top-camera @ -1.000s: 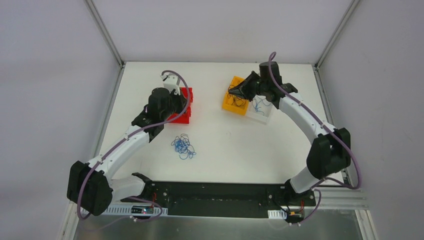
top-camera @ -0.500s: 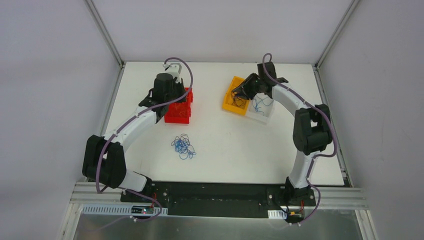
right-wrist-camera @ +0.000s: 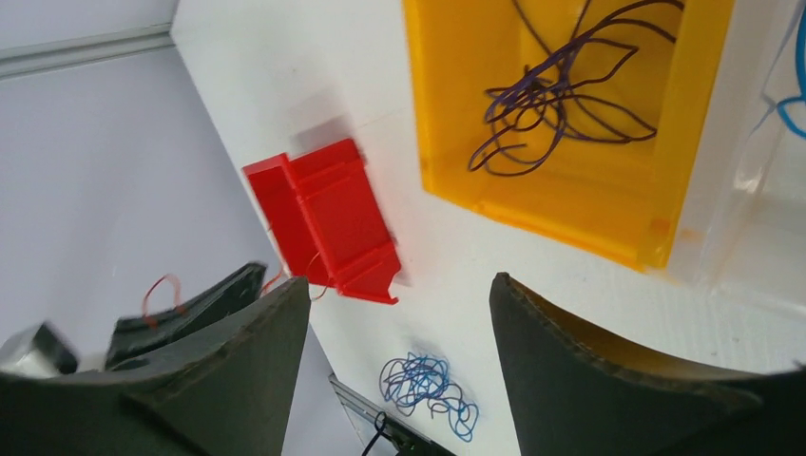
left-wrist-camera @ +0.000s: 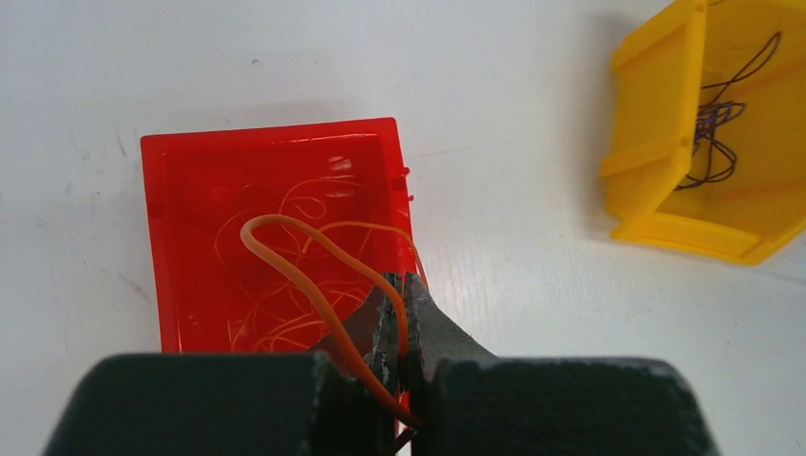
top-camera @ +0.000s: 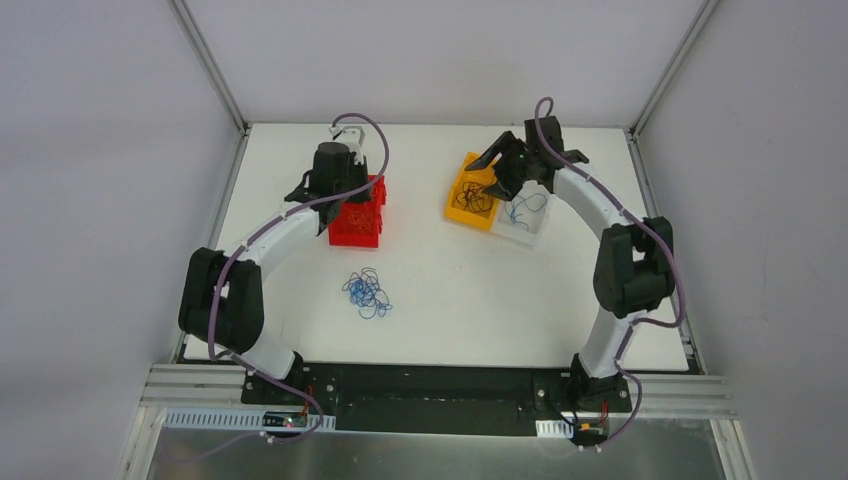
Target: Untangle the cables
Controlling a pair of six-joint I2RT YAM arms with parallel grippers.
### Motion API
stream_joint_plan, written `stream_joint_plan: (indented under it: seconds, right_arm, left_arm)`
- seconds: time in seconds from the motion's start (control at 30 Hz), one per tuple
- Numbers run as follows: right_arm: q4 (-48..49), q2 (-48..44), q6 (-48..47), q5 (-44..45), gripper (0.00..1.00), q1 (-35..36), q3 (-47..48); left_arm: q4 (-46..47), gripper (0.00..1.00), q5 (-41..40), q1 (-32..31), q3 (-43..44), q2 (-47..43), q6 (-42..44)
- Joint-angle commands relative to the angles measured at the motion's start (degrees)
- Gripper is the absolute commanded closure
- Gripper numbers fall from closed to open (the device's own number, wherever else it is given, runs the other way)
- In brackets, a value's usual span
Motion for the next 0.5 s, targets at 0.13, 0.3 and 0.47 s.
stream_joint_plan:
  seconds: [0.13,0.3,0.47]
  right_arm:
    - [-1.4,-17.3,-2.8,1.3,0.27,0.1,-3.6]
    - [-2.9,-22.6,-4.2,1.3,0.26,0.0,-6.8]
    - [-4.0,-28.3,-5.1,0.7,0.26,0.0,-11.5]
  left_arm:
    - [-0.7,1.0,-4.3,1.8,4.8,8.6,1.1]
    - [-3.6,1.0,-4.5,1.9,7.5,14.2,2.2]
    - [-8.4,0.66,-3.6,1.9,9.4,13.7,2.3]
